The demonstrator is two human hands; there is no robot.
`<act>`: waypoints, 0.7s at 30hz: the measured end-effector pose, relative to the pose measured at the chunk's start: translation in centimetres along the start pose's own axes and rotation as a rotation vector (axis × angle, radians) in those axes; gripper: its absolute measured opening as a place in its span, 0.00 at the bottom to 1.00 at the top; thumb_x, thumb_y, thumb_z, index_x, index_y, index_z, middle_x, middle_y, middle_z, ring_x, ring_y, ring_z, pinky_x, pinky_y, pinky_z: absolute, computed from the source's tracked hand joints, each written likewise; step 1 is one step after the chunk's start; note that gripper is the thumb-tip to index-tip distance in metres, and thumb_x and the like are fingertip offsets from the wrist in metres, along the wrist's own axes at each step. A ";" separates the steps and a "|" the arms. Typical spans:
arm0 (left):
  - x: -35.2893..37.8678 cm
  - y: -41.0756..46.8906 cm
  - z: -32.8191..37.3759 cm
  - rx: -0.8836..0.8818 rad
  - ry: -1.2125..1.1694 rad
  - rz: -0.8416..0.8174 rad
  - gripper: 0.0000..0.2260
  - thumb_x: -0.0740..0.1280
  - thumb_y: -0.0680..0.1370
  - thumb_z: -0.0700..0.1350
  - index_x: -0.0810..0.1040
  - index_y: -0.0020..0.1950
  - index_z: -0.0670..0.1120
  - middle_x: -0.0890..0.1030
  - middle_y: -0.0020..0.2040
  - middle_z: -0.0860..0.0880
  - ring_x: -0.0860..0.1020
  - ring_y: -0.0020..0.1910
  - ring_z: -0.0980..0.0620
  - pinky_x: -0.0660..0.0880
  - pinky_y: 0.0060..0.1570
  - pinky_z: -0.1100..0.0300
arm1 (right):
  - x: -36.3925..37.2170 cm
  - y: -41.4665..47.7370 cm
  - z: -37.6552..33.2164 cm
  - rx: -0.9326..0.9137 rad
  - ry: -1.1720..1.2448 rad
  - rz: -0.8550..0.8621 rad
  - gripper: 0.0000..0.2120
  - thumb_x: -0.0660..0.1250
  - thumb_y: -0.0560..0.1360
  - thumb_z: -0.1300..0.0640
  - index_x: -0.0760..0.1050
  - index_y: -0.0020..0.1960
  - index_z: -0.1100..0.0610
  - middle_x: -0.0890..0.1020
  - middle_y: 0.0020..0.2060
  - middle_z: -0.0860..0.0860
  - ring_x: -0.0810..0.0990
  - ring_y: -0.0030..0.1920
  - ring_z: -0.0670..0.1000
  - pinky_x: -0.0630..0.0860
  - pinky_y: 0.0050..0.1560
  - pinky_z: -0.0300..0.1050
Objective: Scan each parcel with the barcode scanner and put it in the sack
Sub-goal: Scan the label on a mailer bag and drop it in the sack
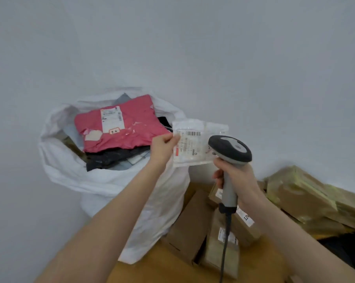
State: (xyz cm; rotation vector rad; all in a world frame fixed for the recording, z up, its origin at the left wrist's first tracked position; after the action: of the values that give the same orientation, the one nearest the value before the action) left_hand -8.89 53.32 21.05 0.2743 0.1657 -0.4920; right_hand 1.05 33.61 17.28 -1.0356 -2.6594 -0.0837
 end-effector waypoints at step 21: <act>-12.4 5.1 -4.7 0.133 1.296 -0.395 0.17 0.55 0.82 0.57 0.73 0.69 0.59 0.55 0.79 0.53 0.49 0.78 0.48 0.48 0.72 0.36 | 11.8 9.2 8.9 0.226 -0.029 0.258 0.27 0.79 0.67 0.57 0.73 0.63 0.61 0.80 0.55 0.58 0.79 0.56 0.60 0.75 0.62 0.59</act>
State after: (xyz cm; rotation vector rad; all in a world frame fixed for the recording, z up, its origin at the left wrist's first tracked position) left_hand -17.66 64.52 20.41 0.6701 1.4738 -0.6545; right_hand -3.25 49.50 11.68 -1.2957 -2.4631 0.2800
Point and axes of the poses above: each hand's wrist, its own y-axis towards the middle knuckle, its own x-axis out of the palm, z = x × y, the point moved 6 cm from there along y, towards the middle knuckle
